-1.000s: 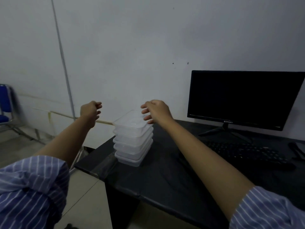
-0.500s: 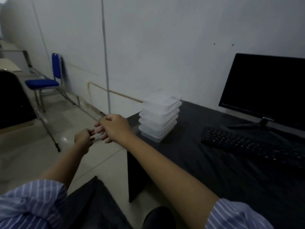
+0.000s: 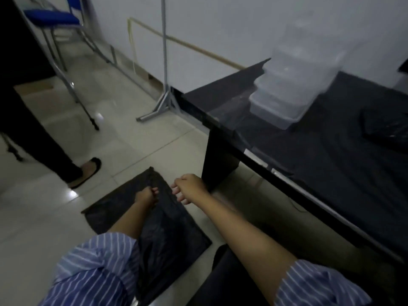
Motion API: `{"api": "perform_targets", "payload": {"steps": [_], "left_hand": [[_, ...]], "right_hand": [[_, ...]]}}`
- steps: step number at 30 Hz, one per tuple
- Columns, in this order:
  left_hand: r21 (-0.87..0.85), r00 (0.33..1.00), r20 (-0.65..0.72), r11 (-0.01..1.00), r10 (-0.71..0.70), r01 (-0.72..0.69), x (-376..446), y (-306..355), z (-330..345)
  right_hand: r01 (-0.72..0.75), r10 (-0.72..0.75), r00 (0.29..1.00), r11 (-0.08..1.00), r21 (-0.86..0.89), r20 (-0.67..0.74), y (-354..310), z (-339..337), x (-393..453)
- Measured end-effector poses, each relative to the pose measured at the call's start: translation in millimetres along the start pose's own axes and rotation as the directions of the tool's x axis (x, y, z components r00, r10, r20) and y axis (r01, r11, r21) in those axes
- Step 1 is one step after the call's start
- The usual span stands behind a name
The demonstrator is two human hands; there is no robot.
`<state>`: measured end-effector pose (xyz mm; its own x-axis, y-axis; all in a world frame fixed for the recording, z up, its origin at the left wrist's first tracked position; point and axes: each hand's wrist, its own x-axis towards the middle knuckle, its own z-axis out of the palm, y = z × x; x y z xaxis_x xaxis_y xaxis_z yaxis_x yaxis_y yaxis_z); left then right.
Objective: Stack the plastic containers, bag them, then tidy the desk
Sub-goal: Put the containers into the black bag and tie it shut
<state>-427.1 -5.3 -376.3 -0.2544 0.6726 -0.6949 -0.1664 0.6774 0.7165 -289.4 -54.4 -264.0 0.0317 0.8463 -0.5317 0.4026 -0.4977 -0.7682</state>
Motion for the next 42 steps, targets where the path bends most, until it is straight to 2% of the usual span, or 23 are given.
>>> {"api": "perform_targets", "payload": {"steps": [5, 9, 11, 15, 16, 17, 19, 20, 22, 24, 26, 29, 32, 37, 42], "left_hand": [[-0.004, 0.983, 0.005, 0.983, -0.181, 0.181, 45.8, -73.0, -7.5], [-0.003, 0.949, -0.023, 0.95, -0.313, 0.313, 74.8, -135.3, -12.8], [-0.031, 0.925, 0.018, 0.924, -0.38, 0.38, 81.4, -160.1, -11.0], [-0.051, 0.875, 0.017, 0.874, -0.483, 0.483, 93.4, -207.3, -11.5], [-0.054, 0.877, 0.023, 0.875, -0.48, 0.48, 97.9, -217.1, -11.7], [-0.139, 0.852, 0.051, 0.841, -0.522, 0.523, 103.1, -229.2, -11.8], [-0.179, 0.809, 0.001, 0.796, -0.588, 0.579, 101.9, -242.8, -8.6], [-0.224, 0.793, 0.019, 0.771, -0.609, 0.597, 99.0, -248.0, -6.2], [-0.258, 0.77, 0.074, 0.734, -0.634, 0.629, 87.3, -252.5, 2.9], [-0.276, 0.732, 0.004, 0.702, -0.682, 0.656, 87.4, -262.0, 4.3], [-0.369, 0.667, 0.014, 0.617, -0.745, 0.696, 92.0, -267.4, 5.6], [-0.469, 0.628, 0.08, 0.526, -0.774, 0.709, 103.1, -276.5, 7.0], [-0.547, 0.582, 0.104, 0.442, -0.807, 0.711, 114.5, -282.9, 6.9], [-0.629, 0.398, 0.064, 0.272, -0.915, 0.728, 129.6, -283.7, 8.5], [-0.605, 0.381, 0.1, 0.248, -0.919, 0.757, 134.0, -288.5, 12.2]], "right_hand": [[-0.23, 0.233, 0.972, 0.971, -0.065, 0.04, 61.6, 24.1, 53.3], [-0.302, 0.311, 0.949, 0.942, -0.148, 0.045, 101.5, 43.9, 89.5], [-0.374, 0.387, 0.918, 0.917, -0.141, 0.081, 112.4, 51.4, 99.8], [-0.512, 0.532, 0.822, 0.847, -0.145, 0.203, 139.3, 75.9, 118.3], [-0.516, 0.543, 0.814, 0.839, -0.176, 0.205, 147.1, 80.3, 121.6], [-0.523, 0.559, 0.801, 0.828, -0.203, 0.215, 156.3, 85.1, 125.9], [-0.542, 0.586, 0.778, 0.809, -0.228, 0.228, 167.1, 88.5, 131.1], [-0.551, 0.596, 0.771, 0.801, -0.233, 0.225, 172.6, 90.0, 135.1], [-0.538, 0.582, 0.793, 0.808, -0.242, 0.181, 182.9, 88.5, 141.0], [-0.492, 0.549, 0.822, 0.819, -0.294, 0.153, 197.0, 86.7, 144.6], [-0.457, 0.545, 0.823, 0.803, -0.384, 0.16, 211.7, 88.2, 146.1], [-0.469, 0.594, 0.781, 0.762, -0.447, 0.193, 227.0, 92.6, 149.0], [-0.419, 0.573, 0.783, 0.773, -0.476, 0.241, 231.9, 97.0, 154.9], [-0.409, 0.532, 0.816, 0.808, -0.424, 0.227, 232.5, 97.1, 161.2], [-0.396, 0.519, 0.828, 0.811, -0.431, 0.214, 239.6, 102.7, 164.6]]}}
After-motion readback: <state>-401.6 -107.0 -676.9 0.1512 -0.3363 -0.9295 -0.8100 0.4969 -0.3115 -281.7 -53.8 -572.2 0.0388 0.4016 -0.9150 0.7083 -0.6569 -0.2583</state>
